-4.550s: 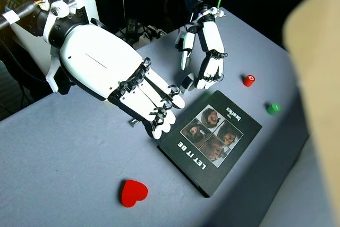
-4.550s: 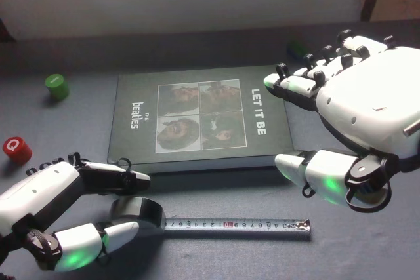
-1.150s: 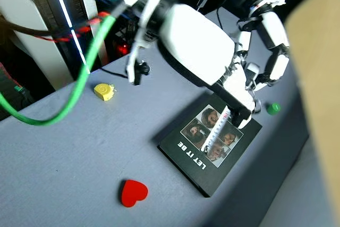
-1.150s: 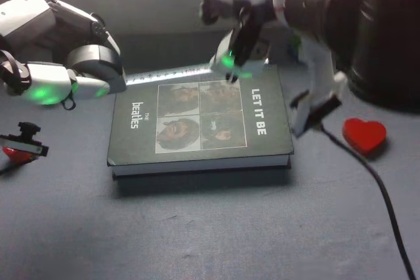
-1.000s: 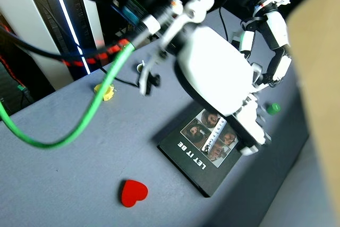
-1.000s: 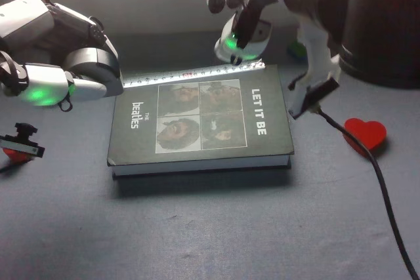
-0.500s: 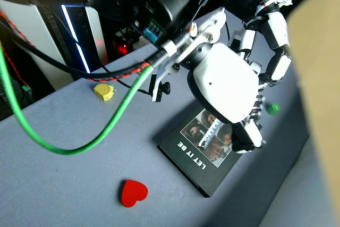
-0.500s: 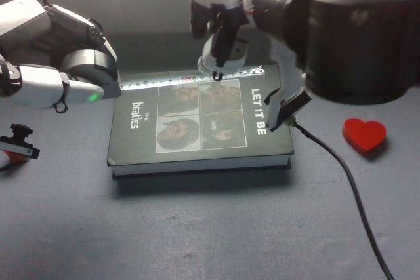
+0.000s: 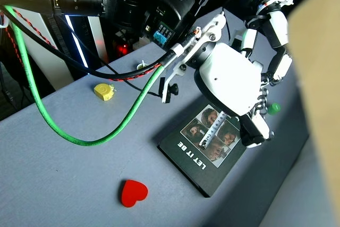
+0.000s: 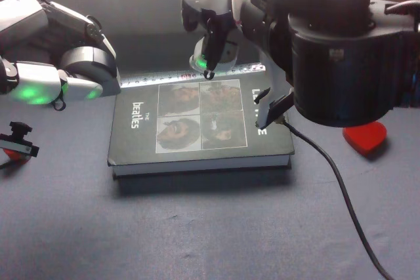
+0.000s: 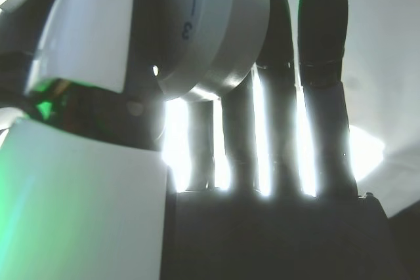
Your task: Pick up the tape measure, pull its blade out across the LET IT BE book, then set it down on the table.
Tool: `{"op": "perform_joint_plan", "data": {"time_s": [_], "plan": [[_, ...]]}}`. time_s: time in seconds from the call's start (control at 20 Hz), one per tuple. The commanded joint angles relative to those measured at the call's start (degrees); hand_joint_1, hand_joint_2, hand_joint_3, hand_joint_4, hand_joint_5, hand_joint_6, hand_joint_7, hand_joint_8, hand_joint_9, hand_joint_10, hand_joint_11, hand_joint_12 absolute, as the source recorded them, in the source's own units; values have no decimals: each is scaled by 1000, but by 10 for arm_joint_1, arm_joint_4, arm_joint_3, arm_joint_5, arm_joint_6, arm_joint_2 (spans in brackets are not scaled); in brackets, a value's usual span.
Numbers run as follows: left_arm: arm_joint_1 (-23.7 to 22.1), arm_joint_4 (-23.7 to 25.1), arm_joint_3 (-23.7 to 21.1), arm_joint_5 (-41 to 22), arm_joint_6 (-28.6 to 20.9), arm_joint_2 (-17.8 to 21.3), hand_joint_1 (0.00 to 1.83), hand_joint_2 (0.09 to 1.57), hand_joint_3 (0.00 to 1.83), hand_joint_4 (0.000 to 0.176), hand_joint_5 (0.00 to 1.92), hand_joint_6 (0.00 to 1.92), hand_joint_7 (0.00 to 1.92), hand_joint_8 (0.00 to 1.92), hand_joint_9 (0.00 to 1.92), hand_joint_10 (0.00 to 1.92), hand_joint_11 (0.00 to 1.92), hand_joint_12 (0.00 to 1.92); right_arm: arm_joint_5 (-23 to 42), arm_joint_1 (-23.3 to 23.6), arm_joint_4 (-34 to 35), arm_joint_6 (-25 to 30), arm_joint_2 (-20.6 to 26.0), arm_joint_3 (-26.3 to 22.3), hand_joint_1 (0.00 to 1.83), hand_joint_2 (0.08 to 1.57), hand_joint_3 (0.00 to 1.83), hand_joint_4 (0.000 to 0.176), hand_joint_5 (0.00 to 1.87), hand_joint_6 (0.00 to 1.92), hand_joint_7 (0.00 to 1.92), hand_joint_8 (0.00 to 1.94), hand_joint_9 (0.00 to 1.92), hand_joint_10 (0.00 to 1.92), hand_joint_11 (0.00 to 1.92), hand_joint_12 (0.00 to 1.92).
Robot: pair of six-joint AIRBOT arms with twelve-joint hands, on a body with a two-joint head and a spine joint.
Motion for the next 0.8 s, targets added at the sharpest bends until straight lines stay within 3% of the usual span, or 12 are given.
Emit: {"op": "perform_joint_plan", "data": {"time_s": [0.0, 0.3, 0.65, 0.75], "plan": [[-6, -7, 3, -77, -10, 0, 1373, 1131, 0, 0, 910, 861, 968, 1071, 861, 1344, 820, 1259, 2, 1, -44, 2, 1, 5, 999, 1125, 0, 0, 708, 3, 787, 3, 756, 25, 287, 1079], [-4, -7, 3, -80, -16, -1, 1371, 1139, 0, 0, 894, 863, 939, 1119, 861, 1358, 847, 1243, -28, -3, 24, -22, 1, 25, 993, 1126, 1, 0, 708, 2, 787, 2, 757, 22, 295, 1083], [-2, -7, 4, -83, -16, -1, 1371, 1141, 1, 0, 870, 896, 944, 1108, 862, 1358, 846, 1236, -30, -3, 28, -23, 2, 27, 996, 1128, 1, 0, 712, 3, 814, 11, 785, 30, 324, 1097], [-2, -7, 4, -83, -16, -1, 1382, 1109, 0, 0, 938, 786, 1017, 1015, 931, 1296, 852, 1225, -30, -3, 28, -22, 3, 28, 997, 1128, 1, 0, 717, 4, 820, 12, 794, 32, 332, 1099]]}}
